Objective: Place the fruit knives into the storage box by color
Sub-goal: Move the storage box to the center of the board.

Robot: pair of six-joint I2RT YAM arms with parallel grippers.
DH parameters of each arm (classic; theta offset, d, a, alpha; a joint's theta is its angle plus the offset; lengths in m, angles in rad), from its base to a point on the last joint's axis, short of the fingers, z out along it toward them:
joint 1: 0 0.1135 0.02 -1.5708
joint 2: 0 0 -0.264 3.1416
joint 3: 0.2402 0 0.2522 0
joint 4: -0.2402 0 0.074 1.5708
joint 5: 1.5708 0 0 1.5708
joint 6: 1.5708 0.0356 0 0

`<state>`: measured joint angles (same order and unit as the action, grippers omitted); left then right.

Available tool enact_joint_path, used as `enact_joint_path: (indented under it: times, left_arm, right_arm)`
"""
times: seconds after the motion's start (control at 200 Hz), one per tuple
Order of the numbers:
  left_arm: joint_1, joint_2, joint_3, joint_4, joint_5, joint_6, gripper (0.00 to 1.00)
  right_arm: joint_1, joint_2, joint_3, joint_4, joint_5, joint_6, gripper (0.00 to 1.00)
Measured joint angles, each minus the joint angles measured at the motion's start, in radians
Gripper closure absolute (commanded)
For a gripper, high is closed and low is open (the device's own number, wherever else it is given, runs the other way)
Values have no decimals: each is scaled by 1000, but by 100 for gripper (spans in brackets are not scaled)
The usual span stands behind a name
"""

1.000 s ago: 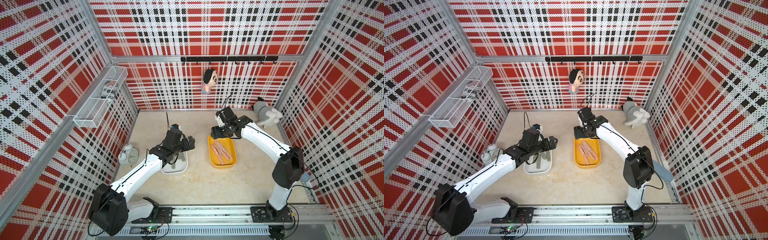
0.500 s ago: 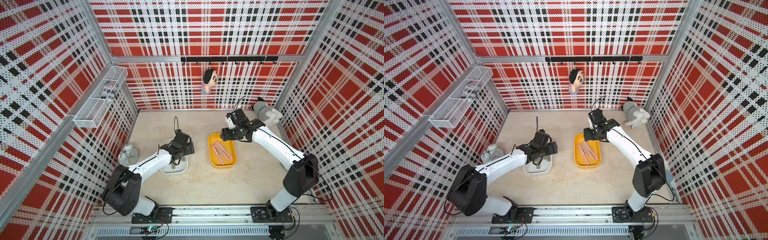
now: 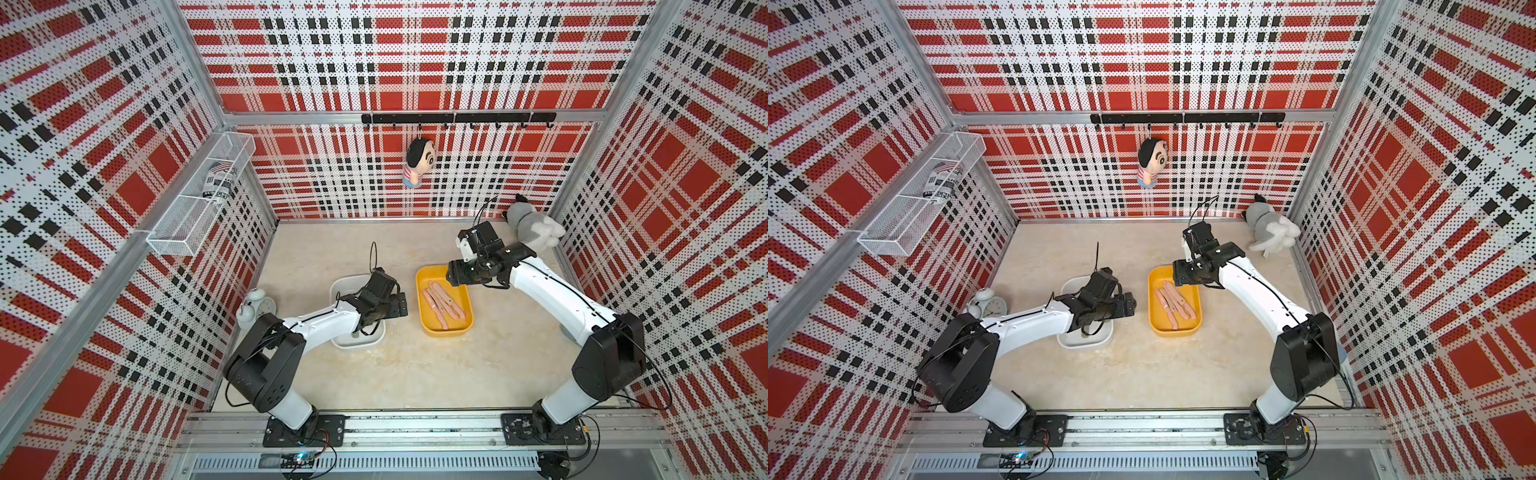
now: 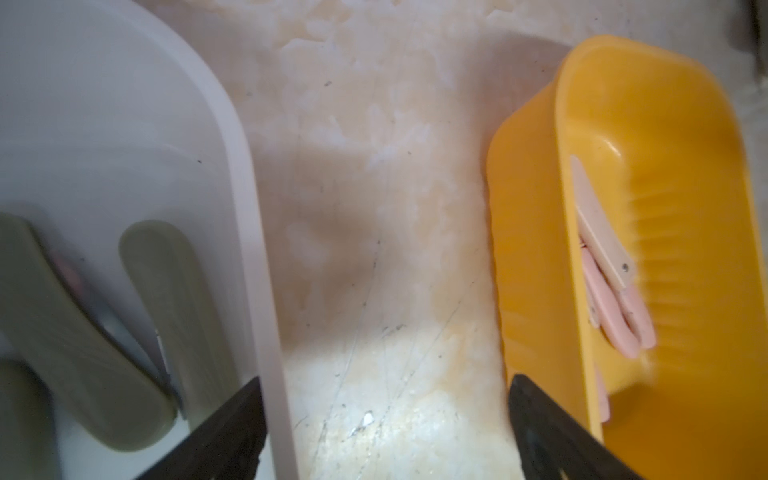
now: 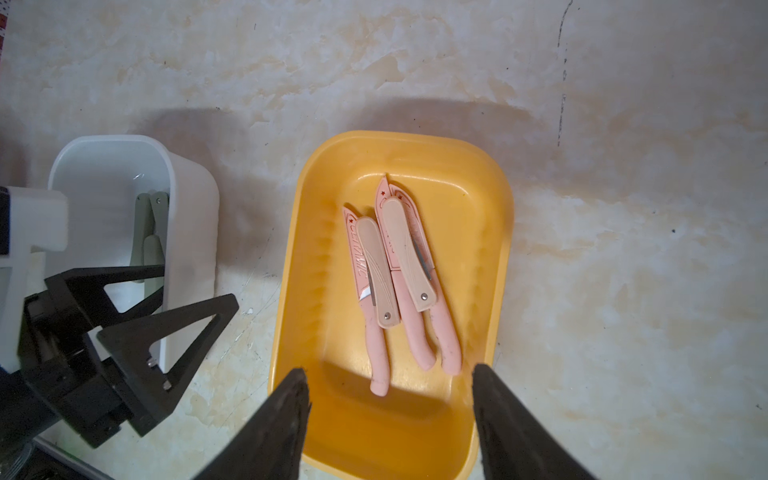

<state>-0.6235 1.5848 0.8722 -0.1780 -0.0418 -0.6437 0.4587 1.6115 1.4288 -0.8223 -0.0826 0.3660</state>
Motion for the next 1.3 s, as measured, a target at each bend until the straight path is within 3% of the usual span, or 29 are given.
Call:
enact_joint_path:
  times: [0.812, 1.303]
  left_arm:
    - [-95, 44, -10, 292, 100, -60, 3]
    - [-138, 129, 100, 294, 114, -44, 2]
  right_arm:
    - [-10, -4, -21, 3, -8, -14, 34]
    - [-50, -50, -74, 3, -8, -17, 30]
